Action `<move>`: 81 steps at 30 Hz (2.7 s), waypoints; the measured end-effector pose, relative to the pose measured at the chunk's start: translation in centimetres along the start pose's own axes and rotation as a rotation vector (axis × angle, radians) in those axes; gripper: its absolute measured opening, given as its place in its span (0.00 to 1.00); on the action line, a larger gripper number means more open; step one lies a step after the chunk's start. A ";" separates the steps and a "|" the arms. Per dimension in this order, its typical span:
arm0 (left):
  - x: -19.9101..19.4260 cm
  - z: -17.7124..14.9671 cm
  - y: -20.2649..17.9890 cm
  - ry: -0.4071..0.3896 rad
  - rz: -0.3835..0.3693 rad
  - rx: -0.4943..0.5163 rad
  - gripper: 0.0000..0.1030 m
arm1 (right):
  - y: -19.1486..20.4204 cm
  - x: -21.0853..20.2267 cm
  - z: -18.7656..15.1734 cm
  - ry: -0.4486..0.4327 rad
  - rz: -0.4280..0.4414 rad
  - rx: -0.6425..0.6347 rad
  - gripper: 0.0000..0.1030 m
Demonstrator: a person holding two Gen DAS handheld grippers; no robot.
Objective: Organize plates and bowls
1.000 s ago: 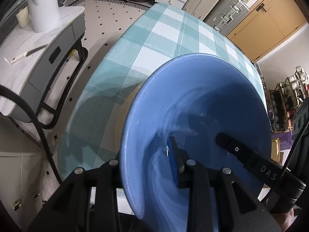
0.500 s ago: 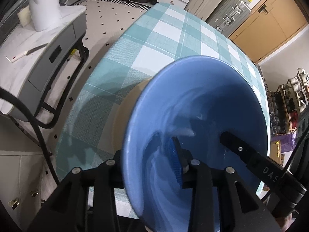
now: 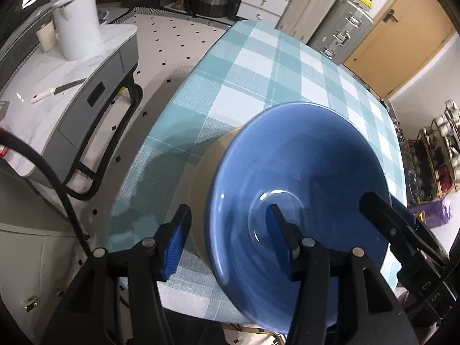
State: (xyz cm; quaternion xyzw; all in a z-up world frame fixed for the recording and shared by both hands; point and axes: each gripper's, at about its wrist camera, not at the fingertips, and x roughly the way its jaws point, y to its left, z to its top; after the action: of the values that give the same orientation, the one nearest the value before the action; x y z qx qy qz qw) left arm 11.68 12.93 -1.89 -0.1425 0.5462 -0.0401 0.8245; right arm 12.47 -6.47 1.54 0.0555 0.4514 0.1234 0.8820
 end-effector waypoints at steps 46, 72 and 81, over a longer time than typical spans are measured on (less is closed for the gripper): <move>-8.6 -13.8 -8.3 -0.807 0.186 0.389 1.00 | -4.3 -13.0 -14.0 -0.548 -0.053 -0.144 0.99; -7.9 -12.1 -6.9 -0.683 0.118 0.287 1.00 | -4.1 -12.2 -14.1 -0.528 -0.055 -0.145 0.99; -8.0 -11.7 -7.3 -0.659 0.118 0.308 1.00 | -3.8 -12.2 -14.2 -0.537 -0.044 -0.148 0.99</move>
State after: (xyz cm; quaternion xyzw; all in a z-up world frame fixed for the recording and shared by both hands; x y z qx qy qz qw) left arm -1.50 5.53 2.98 0.0094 0.2463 -0.0263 0.9688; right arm -5.24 -13.55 2.01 0.0117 0.1922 0.1176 0.9742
